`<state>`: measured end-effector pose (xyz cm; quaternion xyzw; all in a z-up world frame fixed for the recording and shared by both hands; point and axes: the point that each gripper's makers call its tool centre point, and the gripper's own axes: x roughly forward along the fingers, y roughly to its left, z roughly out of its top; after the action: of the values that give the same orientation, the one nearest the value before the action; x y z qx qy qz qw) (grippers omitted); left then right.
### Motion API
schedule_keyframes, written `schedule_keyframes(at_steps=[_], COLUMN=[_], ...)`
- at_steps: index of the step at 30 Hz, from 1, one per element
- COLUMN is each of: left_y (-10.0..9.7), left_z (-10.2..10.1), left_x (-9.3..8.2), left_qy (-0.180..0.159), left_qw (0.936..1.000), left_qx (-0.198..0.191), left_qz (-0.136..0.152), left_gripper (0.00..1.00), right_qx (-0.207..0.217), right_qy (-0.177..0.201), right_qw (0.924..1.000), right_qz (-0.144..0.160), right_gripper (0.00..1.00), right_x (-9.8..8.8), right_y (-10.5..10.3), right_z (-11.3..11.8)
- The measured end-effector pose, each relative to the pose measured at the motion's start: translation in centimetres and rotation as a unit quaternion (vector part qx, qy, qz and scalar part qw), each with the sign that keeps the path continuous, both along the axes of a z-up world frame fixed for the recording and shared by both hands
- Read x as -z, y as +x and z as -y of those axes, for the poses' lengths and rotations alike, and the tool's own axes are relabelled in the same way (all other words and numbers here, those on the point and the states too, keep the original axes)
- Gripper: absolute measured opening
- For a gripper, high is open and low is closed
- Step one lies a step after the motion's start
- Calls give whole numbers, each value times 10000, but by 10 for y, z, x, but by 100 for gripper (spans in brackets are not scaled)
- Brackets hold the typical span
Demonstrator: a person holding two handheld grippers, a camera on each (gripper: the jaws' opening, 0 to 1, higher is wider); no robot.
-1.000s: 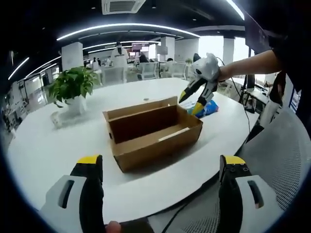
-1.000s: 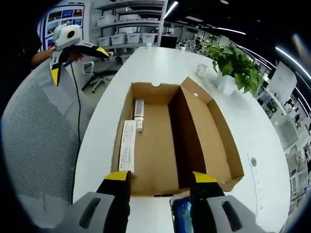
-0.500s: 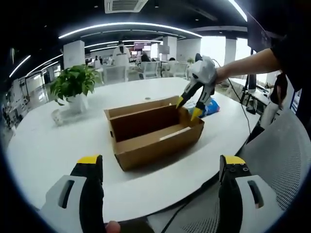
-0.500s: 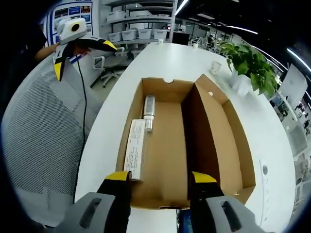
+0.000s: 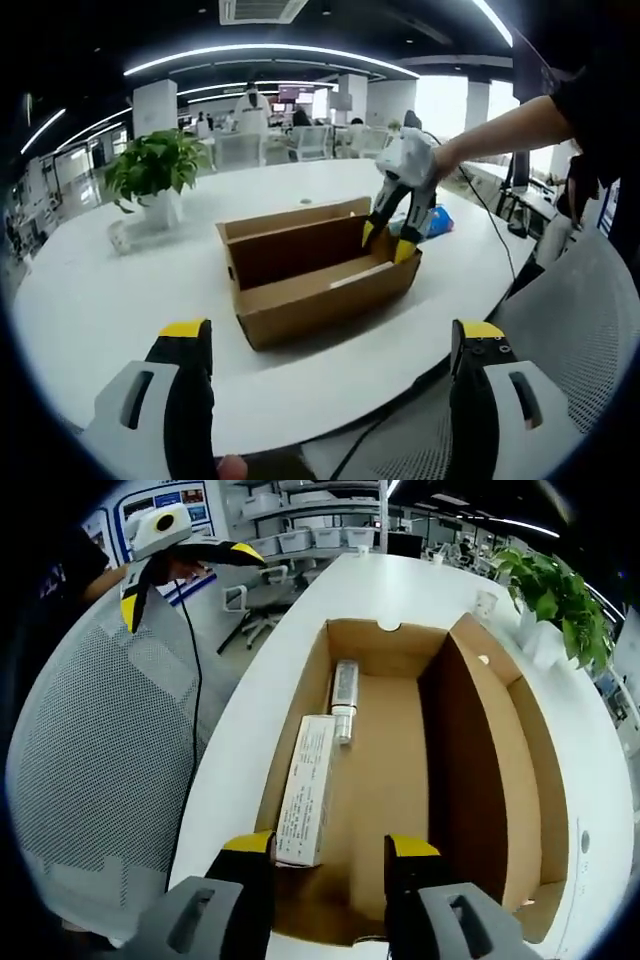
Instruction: Operate the shoe box by opening the lid, removing the specified soft item, and placing it in the target area until the item is outside and the box remains undamaged.
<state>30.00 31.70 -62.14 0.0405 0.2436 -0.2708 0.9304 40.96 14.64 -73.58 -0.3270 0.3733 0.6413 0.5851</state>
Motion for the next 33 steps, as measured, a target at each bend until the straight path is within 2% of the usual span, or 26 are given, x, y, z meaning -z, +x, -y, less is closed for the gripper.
schedule_keyframes(at_steps=[2, 13, 17, 22, 33], left_y=[0, 0, 0, 0, 0], left_z=[0, 1, 1, 0, 0], left_x=[0, 1, 1, 1, 1], left_qy=[-10, -27, -24, -25, -24], left_qw=[10000, 10000, 10000, 10000, 10000], left_qx=[-5, -2, 2, 2, 0], left_qz=[-8, -33, -28, -24, -34], left_gripper=[98, 98, 98, 98, 98], right_qx=[-29, -36, -8, -102, -210], right_qy=[-26, -62, -120, -129, 174], right_qw=[9999, 9998, 9993, 9991, 9989], right_qz=[-114, 167, 360, 383, 371], right_gripper=[36, 38, 38, 35, 33], right_x=[1, -2, -4, -5, -3], right_y=[-5, 7, 13, 9, -1], right_z=[0, 6, 11, 13, -11])
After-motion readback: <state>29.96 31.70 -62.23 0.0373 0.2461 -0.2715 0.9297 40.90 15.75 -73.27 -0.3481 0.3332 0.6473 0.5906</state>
